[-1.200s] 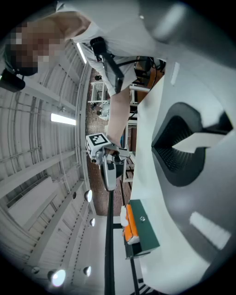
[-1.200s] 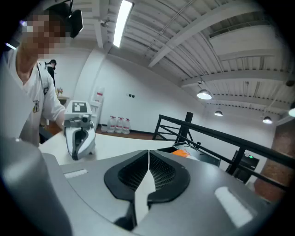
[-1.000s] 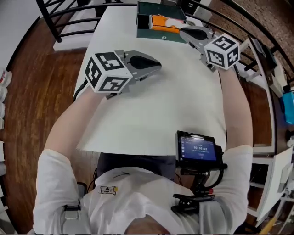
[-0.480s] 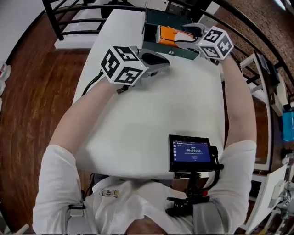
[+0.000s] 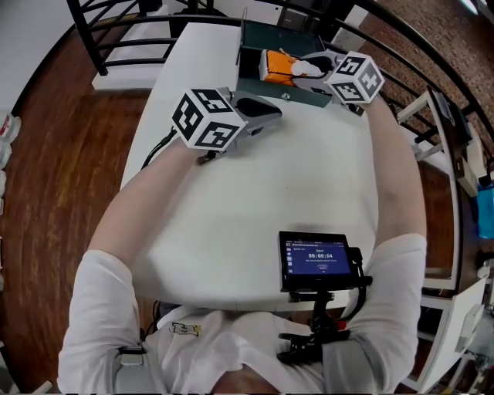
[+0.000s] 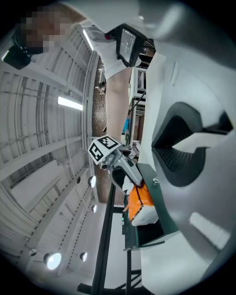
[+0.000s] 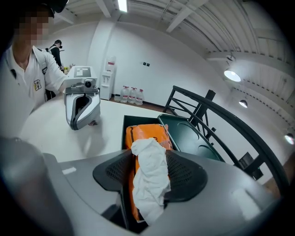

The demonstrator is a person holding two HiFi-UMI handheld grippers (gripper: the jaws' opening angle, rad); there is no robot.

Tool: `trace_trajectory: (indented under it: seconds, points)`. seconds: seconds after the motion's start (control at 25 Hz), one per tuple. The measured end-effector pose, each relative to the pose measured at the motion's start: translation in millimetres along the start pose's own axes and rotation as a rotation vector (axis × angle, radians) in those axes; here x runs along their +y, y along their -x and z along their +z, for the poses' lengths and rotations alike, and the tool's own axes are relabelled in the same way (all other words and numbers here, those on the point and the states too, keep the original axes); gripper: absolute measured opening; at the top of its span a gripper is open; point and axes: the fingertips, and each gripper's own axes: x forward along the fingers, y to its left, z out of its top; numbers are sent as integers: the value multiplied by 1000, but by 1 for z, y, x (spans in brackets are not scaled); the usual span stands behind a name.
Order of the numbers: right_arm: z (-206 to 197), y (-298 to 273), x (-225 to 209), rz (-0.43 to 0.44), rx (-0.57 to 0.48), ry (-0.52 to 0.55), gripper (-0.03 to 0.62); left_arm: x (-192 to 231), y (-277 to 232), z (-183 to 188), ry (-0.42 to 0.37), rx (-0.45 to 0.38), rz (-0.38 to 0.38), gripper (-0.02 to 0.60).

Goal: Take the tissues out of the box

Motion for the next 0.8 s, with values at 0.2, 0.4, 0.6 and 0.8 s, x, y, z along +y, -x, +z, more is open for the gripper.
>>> trace_trajectory:
  seconds: [0.2,0.4,0.6,0.8]
  points:
    - [3,-1,-4,-20,15,38,192,2,2,0,-14,3,2,-2]
    - [5,0,-6,-51,34,73,186,2,4,-1,-7,-2,5,-2]
    - [13,19,-5,-99,8,82,184,-5,5,-7,8,14,6,-2]
    - [37,59,7,-139,-31,83,184,-14,16,6,-19,12,8,-2]
